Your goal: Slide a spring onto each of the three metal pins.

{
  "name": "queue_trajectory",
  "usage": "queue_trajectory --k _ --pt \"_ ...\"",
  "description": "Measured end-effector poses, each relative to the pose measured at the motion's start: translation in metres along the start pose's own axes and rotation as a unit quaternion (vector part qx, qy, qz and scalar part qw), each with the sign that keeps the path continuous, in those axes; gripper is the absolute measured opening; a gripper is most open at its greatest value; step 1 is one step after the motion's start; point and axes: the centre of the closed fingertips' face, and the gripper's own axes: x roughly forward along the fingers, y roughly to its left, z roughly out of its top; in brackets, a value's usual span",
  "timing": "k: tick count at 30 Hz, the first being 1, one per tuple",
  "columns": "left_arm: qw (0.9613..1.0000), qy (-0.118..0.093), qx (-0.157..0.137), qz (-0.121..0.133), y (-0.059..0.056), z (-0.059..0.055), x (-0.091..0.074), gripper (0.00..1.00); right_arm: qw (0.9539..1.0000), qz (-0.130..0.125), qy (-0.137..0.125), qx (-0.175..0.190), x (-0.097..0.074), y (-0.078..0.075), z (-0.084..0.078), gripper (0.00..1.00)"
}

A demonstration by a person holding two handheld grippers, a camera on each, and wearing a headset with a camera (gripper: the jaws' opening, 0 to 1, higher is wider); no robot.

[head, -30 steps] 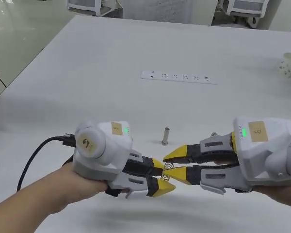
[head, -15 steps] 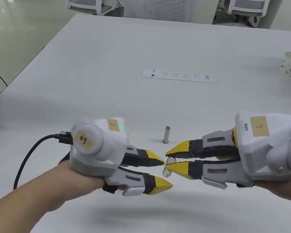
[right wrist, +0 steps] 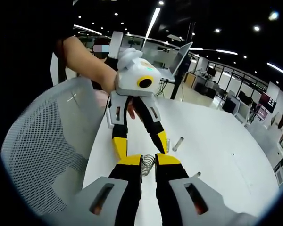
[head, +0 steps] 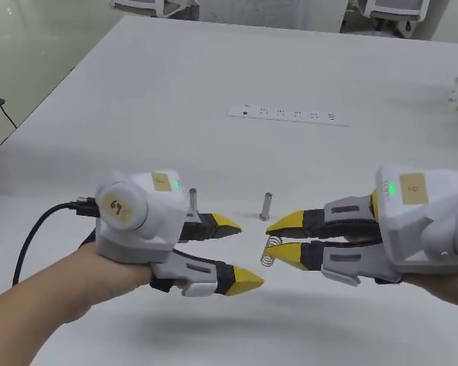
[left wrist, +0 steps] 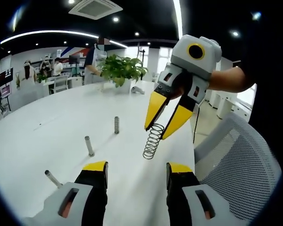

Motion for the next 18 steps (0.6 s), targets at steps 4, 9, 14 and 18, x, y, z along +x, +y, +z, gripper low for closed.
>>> queue_trajectory --k 4,9,14,18 --pt "0.9999 0.002 -0.008 0.013 0.006 -0.003 -0.006 0.51 0.9999 -0.012 0.0 0.003 -0.001 -0.005 -0.001 0.07" --pt "0.9995 0.001 -0.018 0.027 0.012 -0.006 -0.013 0.59 0.9998 -0.018 0.003 0.002 -0.001 -0.008 -0.004 0.07" --pt "0.9987 0.001 -0.028 0.043 0.018 -0.011 -0.019 0.68 0.9997 -0.021 0.007 0.002 -0.002 -0.011 -0.006 0.07" --pt "0.9978 0.002 -0.037 0.056 0.024 -0.015 -0.026 0.75 0.9996 -0.026 0.01 -0.001 -0.002 -0.013 -0.008 0.07"
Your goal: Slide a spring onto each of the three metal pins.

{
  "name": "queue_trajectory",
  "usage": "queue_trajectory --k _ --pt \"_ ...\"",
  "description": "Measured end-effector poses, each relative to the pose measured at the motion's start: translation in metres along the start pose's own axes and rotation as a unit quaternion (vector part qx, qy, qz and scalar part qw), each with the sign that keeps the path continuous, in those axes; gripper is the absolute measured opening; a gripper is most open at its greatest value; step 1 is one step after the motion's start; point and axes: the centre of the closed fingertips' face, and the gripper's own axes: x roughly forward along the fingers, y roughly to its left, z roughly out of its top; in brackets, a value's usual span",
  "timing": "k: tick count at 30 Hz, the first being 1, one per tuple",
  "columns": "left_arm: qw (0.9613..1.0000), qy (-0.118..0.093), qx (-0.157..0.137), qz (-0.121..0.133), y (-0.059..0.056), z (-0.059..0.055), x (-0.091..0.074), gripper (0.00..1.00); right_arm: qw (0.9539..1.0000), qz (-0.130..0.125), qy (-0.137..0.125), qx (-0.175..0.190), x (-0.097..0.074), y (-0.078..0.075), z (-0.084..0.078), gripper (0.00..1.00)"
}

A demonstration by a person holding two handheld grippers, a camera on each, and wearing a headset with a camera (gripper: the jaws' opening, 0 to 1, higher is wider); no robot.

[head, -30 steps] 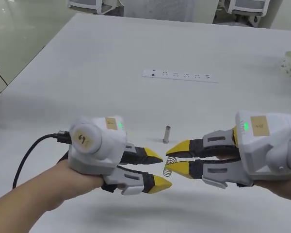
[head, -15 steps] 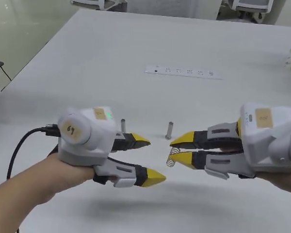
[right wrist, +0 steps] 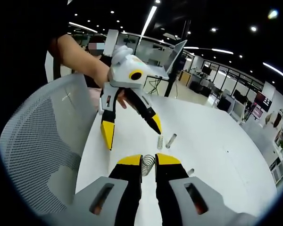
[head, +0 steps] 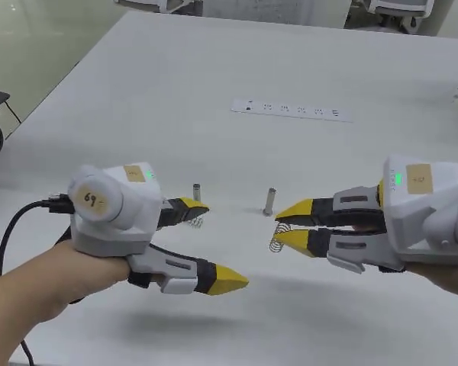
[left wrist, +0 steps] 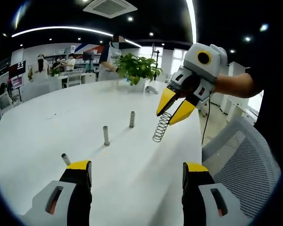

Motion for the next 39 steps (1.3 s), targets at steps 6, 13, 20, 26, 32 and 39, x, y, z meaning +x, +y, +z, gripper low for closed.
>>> queue_trajectory --k 6,13,20,26,32,39 --pt "0.9995 -0.008 -0.008 0.028 0.015 -0.002 -0.012 0.86 1.0 -0.005 0.004 0.005 -0.001 -0.003 -0.004 0.07" --pt "0.9978 -0.02 -0.025 0.058 0.03 -0.007 -0.025 0.98 0.9998 -0.01 0.011 0.009 -0.001 -0.008 -0.01 0.07" --pt "0.9964 -0.022 -0.037 0.073 0.039 -0.01 -0.035 0.98 0.9997 -0.011 0.02 0.006 0.001 -0.012 -0.015 0.07" --pt "0.996 -0.022 -0.041 0.077 0.04 -0.013 -0.037 0.98 0.9997 -0.005 0.023 0.008 0.007 -0.016 -0.017 0.07" --pt "0.996 -0.019 -0.042 0.077 0.04 -0.016 -0.039 0.98 0.9995 0.0 0.031 0.009 0.012 -0.021 -0.021 0.07" --pt "0.9955 -0.022 -0.044 0.081 0.043 -0.015 -0.042 0.98 0.9992 -0.006 0.035 0.02 0.016 -0.037 -0.024 0.07"
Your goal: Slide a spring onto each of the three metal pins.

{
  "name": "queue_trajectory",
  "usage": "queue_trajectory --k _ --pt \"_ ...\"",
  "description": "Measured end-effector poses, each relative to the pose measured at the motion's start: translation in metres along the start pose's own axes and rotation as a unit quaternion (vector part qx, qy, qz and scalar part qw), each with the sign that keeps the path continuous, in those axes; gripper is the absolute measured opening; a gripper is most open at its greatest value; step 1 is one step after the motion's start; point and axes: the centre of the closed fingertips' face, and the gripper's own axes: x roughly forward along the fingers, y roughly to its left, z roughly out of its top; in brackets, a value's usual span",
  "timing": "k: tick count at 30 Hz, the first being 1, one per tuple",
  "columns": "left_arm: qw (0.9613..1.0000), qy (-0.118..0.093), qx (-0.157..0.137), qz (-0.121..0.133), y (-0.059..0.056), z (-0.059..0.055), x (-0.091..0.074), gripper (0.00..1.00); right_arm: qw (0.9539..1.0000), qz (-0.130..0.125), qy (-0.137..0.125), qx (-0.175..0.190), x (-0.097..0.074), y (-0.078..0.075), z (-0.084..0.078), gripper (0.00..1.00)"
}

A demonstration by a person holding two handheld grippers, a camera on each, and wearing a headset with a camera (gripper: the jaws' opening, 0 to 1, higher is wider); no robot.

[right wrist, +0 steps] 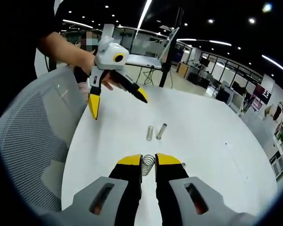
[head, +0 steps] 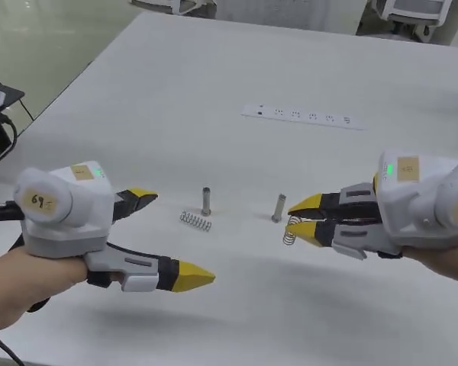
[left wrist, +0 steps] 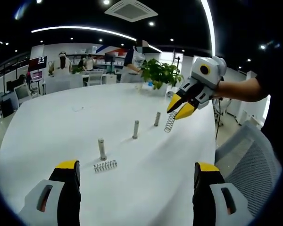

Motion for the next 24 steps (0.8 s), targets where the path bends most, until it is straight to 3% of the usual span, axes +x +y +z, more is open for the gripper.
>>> queue_trajectory --k 24 --pt "1.0 -0.001 -0.009 0.002 0.002 -0.004 -0.001 0.98 0.9988 -0.045 -0.003 0.021 0.012 -0.06 0.01 0.07"
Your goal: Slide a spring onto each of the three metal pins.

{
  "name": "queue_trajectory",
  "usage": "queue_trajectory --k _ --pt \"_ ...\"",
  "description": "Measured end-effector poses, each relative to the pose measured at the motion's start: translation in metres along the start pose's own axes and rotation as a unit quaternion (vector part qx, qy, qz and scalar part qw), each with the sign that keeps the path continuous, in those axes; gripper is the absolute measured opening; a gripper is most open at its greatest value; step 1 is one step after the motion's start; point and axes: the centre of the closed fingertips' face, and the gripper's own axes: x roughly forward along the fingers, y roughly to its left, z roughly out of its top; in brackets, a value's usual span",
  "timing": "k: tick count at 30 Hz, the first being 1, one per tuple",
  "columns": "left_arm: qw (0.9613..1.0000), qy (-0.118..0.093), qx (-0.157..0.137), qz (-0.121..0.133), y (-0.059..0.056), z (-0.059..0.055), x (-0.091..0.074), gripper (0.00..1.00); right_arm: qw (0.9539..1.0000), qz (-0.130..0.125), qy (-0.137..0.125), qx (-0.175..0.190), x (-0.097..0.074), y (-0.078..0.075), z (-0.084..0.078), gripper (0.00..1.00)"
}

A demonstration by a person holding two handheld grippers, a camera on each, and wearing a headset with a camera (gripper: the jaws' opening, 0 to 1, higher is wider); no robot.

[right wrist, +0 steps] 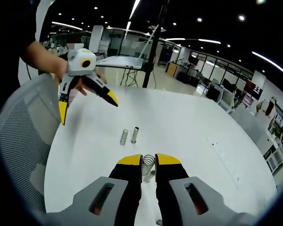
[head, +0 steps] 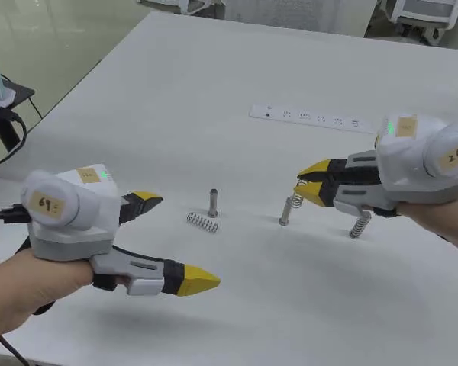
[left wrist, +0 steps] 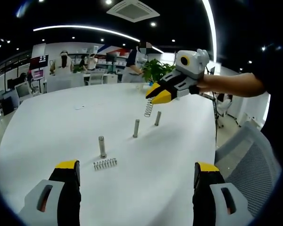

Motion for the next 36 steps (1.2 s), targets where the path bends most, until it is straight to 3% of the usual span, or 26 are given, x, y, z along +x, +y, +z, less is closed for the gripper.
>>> queue_trajectory --k 11,18,36 --pt "1.0 -0.008 0.001 0.004 0.003 0.008 -0.002 0.98 0.9999 -0.005 0.013 0.004 0.008 -0.015 -0.006 0.07" --pt "1.0 -0.007 0.0 0.003 0.002 0.007 -0.001 0.98 0.9993 -0.009 0.015 0.032 0.012 -0.023 -0.012 0.07" --pt "1.0 -0.005 -0.004 0.007 0.005 0.003 -0.002 0.98 0.9989 -0.007 0.025 0.038 0.018 -0.023 -0.019 0.07"
